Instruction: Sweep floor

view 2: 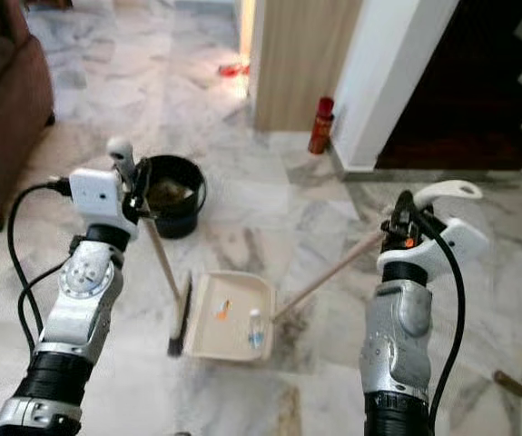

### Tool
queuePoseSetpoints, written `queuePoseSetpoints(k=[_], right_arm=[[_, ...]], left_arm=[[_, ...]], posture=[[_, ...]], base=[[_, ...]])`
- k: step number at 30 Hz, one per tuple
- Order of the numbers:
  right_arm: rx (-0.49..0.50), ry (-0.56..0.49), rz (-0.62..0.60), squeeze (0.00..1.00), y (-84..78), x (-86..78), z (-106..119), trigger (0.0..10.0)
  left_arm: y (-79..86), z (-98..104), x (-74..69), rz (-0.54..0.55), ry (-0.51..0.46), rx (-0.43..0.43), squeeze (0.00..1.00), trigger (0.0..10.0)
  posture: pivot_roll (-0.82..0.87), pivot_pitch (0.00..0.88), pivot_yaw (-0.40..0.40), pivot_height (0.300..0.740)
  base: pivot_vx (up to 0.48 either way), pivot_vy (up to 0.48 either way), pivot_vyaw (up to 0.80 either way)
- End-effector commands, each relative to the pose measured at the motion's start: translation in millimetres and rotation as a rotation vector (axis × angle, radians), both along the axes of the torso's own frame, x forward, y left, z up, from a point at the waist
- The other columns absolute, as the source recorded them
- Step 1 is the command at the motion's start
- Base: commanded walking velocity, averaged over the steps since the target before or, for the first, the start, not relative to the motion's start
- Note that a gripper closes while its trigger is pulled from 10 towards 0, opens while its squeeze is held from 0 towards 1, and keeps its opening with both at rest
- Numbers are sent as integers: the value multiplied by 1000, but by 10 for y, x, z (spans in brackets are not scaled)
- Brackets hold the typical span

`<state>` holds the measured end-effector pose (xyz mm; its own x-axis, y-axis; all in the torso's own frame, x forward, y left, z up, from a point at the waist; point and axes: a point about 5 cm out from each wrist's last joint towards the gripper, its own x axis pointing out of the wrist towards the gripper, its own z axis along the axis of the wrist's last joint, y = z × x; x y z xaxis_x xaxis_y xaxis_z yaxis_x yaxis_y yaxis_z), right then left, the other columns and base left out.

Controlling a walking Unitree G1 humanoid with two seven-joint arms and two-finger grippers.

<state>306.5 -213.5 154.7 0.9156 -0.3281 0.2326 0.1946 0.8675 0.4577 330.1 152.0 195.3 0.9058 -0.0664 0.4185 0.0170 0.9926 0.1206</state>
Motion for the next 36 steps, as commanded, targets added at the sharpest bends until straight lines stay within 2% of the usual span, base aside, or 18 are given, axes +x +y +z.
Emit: queuePoseSetpoints(k=[1, 12, 33, 36], right_arm=[[26, -71, -22, 0, -60, -27, 126, 10000], [26, -71, -18, 0, -50, -23, 127, 10000], [26, -81, -3, 0, -27, -10, 156, 10000], [25, -83, 1, 0, -16, -5, 160, 10000]], left_arm=[[-94, 105, -22, -25, -49, 8, 0, 10000], [-85, 103, -24, -21, -48, 8, 0, 10000], [-121, 118, -17, -23, -55, 23, 0, 10000], [-112, 120, -18, -18, -57, 24, 0, 10000]], posture=[[78, 92, -65, 740], [80, 93, -66, 740], [78, 81, -59, 740], [77, 76, -57, 740]], base=[[0, 360, 0], [0, 355, 0], [0, 0, 0], [270, 0, 0]])
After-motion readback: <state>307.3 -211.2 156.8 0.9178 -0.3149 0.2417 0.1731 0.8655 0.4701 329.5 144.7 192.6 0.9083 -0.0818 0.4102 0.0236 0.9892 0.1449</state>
